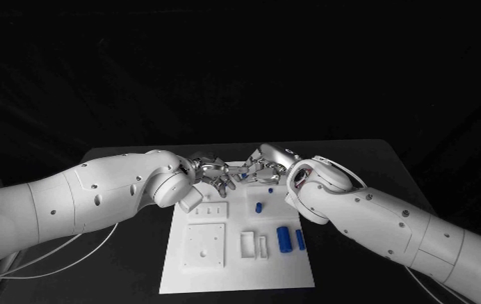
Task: Assemble the parts on the task board
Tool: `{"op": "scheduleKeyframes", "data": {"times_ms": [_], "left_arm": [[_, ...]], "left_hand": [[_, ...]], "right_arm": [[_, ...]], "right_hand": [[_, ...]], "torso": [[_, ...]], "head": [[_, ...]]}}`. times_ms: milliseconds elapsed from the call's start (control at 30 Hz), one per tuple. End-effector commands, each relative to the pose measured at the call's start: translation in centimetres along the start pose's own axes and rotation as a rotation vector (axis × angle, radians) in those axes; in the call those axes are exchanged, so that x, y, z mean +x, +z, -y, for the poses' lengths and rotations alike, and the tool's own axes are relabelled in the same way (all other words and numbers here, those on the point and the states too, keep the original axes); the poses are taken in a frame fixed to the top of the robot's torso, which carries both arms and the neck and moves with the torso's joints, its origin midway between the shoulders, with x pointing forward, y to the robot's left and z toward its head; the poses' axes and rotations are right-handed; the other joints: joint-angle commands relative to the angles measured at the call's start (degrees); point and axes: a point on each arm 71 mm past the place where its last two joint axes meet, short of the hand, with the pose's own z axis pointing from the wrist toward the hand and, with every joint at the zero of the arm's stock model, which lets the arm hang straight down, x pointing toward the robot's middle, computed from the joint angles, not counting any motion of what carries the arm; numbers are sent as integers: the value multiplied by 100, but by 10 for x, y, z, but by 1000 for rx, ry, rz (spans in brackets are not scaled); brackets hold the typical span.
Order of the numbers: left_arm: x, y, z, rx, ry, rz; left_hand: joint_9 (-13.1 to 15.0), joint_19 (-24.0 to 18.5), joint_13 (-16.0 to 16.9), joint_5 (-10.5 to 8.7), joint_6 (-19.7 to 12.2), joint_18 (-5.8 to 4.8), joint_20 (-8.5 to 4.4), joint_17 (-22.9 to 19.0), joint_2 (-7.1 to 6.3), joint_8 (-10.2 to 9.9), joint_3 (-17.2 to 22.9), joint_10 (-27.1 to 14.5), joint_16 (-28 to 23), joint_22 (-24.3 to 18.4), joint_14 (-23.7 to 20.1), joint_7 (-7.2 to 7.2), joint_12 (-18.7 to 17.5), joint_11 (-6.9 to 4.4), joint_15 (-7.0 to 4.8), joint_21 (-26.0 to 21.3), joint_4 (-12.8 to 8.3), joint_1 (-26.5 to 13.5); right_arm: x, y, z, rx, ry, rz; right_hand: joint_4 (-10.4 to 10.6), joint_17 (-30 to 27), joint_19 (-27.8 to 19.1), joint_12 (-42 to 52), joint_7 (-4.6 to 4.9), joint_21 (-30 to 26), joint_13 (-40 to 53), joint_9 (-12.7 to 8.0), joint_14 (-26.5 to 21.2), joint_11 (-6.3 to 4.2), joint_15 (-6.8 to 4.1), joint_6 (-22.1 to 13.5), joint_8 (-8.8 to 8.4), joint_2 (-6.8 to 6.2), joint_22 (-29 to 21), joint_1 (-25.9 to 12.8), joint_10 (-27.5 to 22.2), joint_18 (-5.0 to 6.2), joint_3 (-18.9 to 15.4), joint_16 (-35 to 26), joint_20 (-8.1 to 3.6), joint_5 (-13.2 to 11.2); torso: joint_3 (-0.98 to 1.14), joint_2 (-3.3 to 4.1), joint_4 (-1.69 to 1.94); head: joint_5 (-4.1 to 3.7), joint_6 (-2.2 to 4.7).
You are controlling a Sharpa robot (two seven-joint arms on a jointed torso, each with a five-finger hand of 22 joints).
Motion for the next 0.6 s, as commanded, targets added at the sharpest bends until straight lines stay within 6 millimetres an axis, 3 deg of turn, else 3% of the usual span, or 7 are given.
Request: {"op": "scheduleKeyframes", "data": {"times_ms": [33, 600], "left_arm": [[4, 0, 1, -6, 18, -37], [4, 1, 1, -6, 13, -30]], "left_hand": [[-6, -39, -9, -21, -4, -103, -16, -7, 33, -24, 7, -49, -12, 7, -40, 3, -2, -3, -16, -31, -41, 33], [-31, -34, -15, 4, 9, -104, -19, -6, 230, -21, -107, -36, -4, 24, -36, -3, -4, -9, -20, -41, -184, 34]], "right_arm": [[1, 0, -1, 0, -9, -3], [3, 0, -7, -7, -18, -24]], "right_hand": [[-8, 8, 332, 4, -14, 5, -3, 10, 44, 10, -10, 24, 21, 16, 433, -19, 36, -4, 42, -23, -24, 15], [-18, 4, 331, 4, -18, 12, -3, 11, 44, 8, -12, 45, 22, 17, 430, -13, 38, -7, 50, -35, -25, 8]], "torso": [[3, -1, -8], [10, -2, -8]], "head": [[8, -16], [36, -14]]}}
